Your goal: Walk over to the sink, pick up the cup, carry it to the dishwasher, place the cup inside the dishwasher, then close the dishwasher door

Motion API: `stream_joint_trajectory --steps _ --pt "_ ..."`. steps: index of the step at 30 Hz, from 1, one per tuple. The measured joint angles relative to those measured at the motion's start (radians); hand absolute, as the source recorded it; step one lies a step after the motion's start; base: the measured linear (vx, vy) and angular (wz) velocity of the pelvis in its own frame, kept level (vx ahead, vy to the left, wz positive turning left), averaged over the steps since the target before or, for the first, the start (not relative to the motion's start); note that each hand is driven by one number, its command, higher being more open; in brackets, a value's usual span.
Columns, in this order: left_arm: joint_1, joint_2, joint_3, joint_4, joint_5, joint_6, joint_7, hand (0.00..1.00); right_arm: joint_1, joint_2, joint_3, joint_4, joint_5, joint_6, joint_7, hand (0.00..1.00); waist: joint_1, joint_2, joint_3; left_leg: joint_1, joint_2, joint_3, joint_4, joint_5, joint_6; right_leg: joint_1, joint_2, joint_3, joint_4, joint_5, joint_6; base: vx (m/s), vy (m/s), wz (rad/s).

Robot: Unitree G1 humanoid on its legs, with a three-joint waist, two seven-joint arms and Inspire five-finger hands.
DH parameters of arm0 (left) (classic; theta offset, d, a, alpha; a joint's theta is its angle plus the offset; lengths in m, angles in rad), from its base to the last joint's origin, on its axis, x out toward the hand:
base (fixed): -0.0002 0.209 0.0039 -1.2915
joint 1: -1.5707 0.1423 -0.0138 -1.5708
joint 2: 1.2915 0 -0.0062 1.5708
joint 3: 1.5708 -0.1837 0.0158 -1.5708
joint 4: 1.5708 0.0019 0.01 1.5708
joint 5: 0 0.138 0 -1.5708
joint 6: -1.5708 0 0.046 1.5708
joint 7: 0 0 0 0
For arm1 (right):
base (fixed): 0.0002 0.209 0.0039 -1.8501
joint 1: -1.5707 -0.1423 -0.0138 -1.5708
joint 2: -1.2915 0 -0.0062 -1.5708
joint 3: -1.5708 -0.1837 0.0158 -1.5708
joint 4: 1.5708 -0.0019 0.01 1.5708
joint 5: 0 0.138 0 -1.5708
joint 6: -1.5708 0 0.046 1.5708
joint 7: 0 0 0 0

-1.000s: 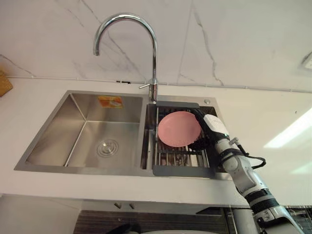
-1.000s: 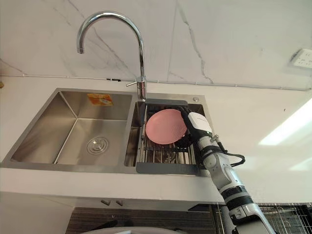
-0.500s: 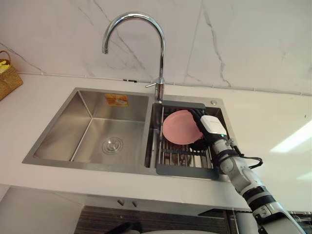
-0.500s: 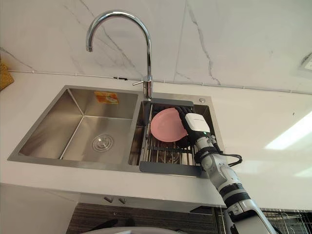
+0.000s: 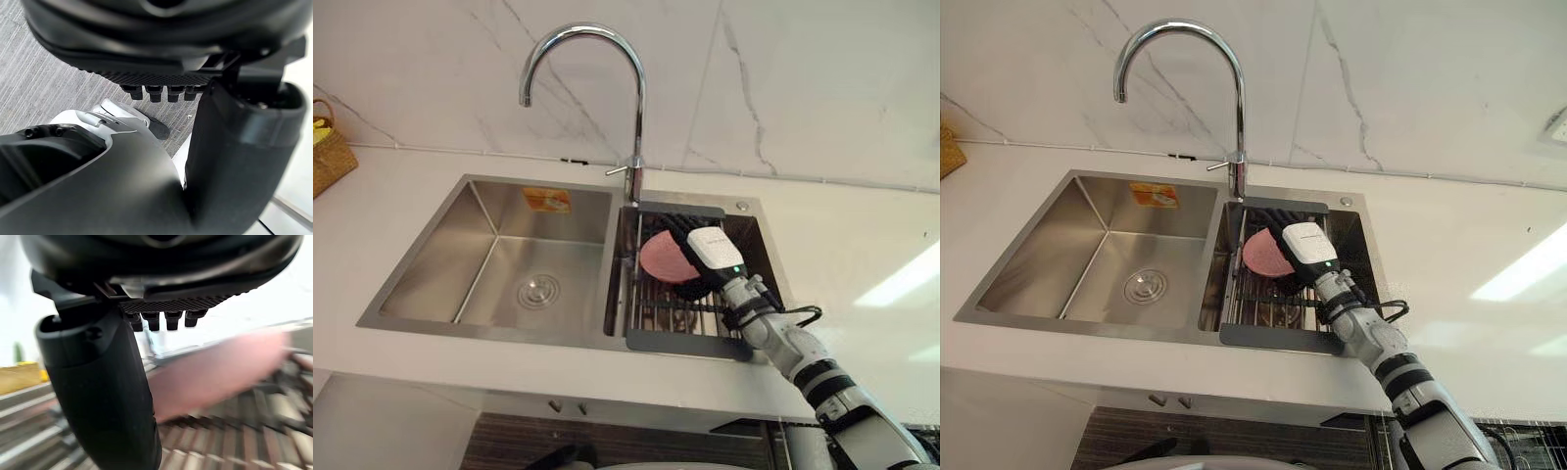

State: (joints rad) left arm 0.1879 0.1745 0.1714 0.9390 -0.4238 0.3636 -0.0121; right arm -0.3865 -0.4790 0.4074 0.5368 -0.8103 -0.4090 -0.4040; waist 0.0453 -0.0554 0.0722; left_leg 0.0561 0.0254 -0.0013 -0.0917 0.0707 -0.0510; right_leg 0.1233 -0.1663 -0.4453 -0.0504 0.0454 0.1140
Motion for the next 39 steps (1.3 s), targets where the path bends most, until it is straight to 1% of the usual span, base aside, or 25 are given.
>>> stream_joint_trajectory --steps 2,9,12,16,22,28,32,36,39 --pt "-0.002 0.002 0.000 0.005 0.000 -0.008 -0.003 1.00 0.000 -0.002 0.000 0.004 -0.014 -0.028 -0.026 0.00 0.001 -0.005 0.003 0.001 -0.001 0.000 0.000 0.000 0.000 0.000 -0.001 0.000 0.000 0.000 0.000 0.00 0.000 0.00" --pt "-0.002 0.005 0.001 0.014 0.001 -0.021 -0.007 1.00 0.001 -0.039 0.005 0.005 -0.023 -0.063 -0.047 0.00 -0.004 -0.009 0.005 0.002 -0.002 0.002 0.000 0.000 0.000 0.000 -0.002 0.002 0.000 0.001 0.001 0.00 0.000 0.00" --pt "-0.002 0.005 0.001 0.016 0.001 -0.023 -0.007 1.00 0.001 -0.040 0.010 0.006 -0.053 -0.057 -0.047 0.00 -0.005 -0.009 0.005 0.005 -0.002 0.006 0.000 0.000 0.000 0.000 -0.002 0.007 0.000 0.001 0.001 0.00 0.000 -0.04" --pt "-0.002 0.005 0.000 0.016 0.001 -0.023 -0.006 1.00 0.001 -0.050 0.011 0.006 -0.055 -0.045 -0.045 0.00 -0.006 -0.009 0.005 0.008 -0.002 0.010 0.000 0.000 0.000 0.000 -0.002 0.011 0.000 0.002 0.002 0.00 0.000 -0.02" --pt "-0.002 0.005 0.000 0.018 0.001 -0.023 -0.006 1.00 0.001 -0.071 0.010 0.007 -0.055 0.000 -0.023 0.00 -0.008 -0.009 0.004 0.009 -0.002 0.016 0.000 0.000 0.000 -0.001 -0.002 0.018 -0.001 0.004 0.002 0.00 0.000 -0.01" --pt "-0.002 0.006 -0.002 0.018 0.001 -0.023 -0.006 1.00 0.001 -0.073 0.005 0.025 -0.055 0.032 -0.021 0.00 -0.009 -0.008 0.004 0.011 -0.002 0.016 0.000 0.000 0.000 -0.001 -0.002 0.020 -0.001 0.005 0.002 0.00 0.000 0.00" --pt "-0.002 0.006 -0.002 0.018 0.002 -0.023 -0.006 1.00 0.001 -0.078 -0.037 0.024 -0.054 0.032 -0.024 0.00 -0.011 -0.008 0.004 0.012 -0.002 0.023 0.000 0.000 0.000 -0.004 -0.002 0.028 -0.002 0.007 0.002 -0.01 -0.002 -0.05" --pt "-0.001 0.006 -0.002 0.017 0.015 -0.025 -0.009 1.00 0.001 -0.117 -0.056 -0.005 -0.054 0.021 -0.025 0.00 -0.018 -0.007 0.003 0.011 -0.002 0.038 0.000 0.000 0.000 -0.013 -0.002 0.043 -0.004 0.013 0.000 -0.01 0.000 -0.11" --pt "0.004 0.008 -0.001 0.017 0.024 -0.029 -0.010 1.00 0.009 -0.154 -0.057 -0.084 -0.055 0.007 -0.024 0.00 -0.036 -0.006 0.003 0.010 0.000 0.052 0.000 0.000 0.000 -0.022 0.000 0.060 -0.004 0.017 -0.002 -0.01 -0.003 -0.15"
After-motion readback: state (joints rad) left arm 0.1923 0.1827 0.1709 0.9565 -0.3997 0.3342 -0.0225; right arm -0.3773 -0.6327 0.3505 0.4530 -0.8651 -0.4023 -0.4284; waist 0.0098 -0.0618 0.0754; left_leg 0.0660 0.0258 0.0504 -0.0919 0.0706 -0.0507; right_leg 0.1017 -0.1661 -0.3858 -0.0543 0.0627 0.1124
